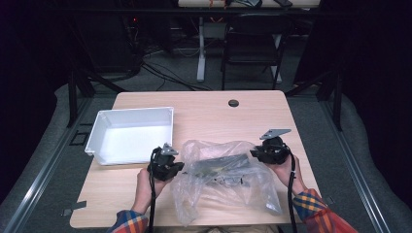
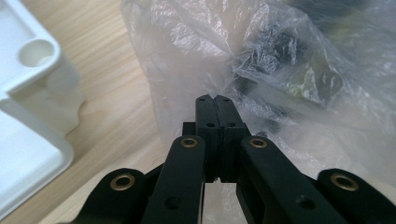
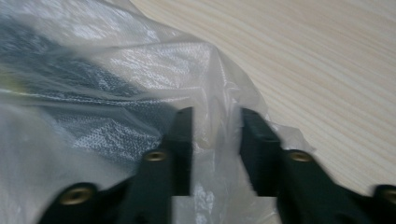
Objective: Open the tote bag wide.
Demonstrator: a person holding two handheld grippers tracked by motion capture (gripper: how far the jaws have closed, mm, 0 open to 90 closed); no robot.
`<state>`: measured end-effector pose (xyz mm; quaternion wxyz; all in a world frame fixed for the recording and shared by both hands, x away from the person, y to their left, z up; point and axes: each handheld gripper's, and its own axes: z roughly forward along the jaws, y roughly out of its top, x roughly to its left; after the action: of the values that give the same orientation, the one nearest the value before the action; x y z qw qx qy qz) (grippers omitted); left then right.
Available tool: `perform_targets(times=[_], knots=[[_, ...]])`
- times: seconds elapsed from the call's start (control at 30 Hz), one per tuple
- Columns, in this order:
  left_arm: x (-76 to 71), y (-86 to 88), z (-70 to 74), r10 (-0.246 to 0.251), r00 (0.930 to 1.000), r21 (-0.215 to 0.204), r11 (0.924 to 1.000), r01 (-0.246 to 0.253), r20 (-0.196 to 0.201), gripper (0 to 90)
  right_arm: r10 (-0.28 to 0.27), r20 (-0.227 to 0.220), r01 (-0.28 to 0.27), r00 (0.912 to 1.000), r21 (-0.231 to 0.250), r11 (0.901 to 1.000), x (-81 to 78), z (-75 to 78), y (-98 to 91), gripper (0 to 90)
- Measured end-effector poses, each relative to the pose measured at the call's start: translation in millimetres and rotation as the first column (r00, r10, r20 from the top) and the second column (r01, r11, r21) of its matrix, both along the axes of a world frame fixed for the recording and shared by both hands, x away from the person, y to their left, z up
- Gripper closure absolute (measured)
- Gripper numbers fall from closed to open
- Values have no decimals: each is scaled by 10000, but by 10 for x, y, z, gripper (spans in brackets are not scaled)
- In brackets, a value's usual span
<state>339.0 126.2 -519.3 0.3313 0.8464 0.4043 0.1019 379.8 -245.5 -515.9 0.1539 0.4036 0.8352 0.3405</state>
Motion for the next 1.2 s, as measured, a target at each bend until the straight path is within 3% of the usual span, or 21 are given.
perform_targets(times=[0.1,0.23,0.37,0.43,0.53,0.63,0.77,0.87,1.1,1.2], knots=[[20,5,-1,269,9996,18,9996,-269,-86,900,319,248,-321,9992,79,9995,-80,143,-27,488],[42,20,-6,599,9981,113,9982,-597,-135,900,1230,311,-1240,9919,330,9917,-256,325,-27,318],[53,34,-6,705,9971,106,9975,-702,-278,900,2059,216,-2066,9783,348,9778,-443,423,32,202],[54,42,-8,765,9967,111,9970,-762,-263,900,2327,41,-2327,9725,-31,9726,-512,415,97,194],[56,55,-12,823,9963,58,9966,-822,-244,900,2516,-357,-2535,9672,-662,9651,-579,336,167,253],[59,66,-21,819,9965,58,9966,-819,-181,900,2397,-576,-2447,9691,-1090,9634,-590,255,170,465],[60,74,-27,787,9968,80,9969,-786,-151,889,2173,-572,-2217,9744,-863,9713,-543,180,114,759],[57,75,-22,696,9973,85,9976,-694,-228,837,2107,-522,-2142,9761,-729,9741,-509,154,103,873],[-50,133,133,712,9975,-22,9975,-712,-29,511,1822,-124,-1826,9832,-539,9817,-492,155,101,900],[-139,134,248,737,9970,-84,9973,-736,237,413,1750,20,-1747,9846,-434,9837,-484,172,115,900]])
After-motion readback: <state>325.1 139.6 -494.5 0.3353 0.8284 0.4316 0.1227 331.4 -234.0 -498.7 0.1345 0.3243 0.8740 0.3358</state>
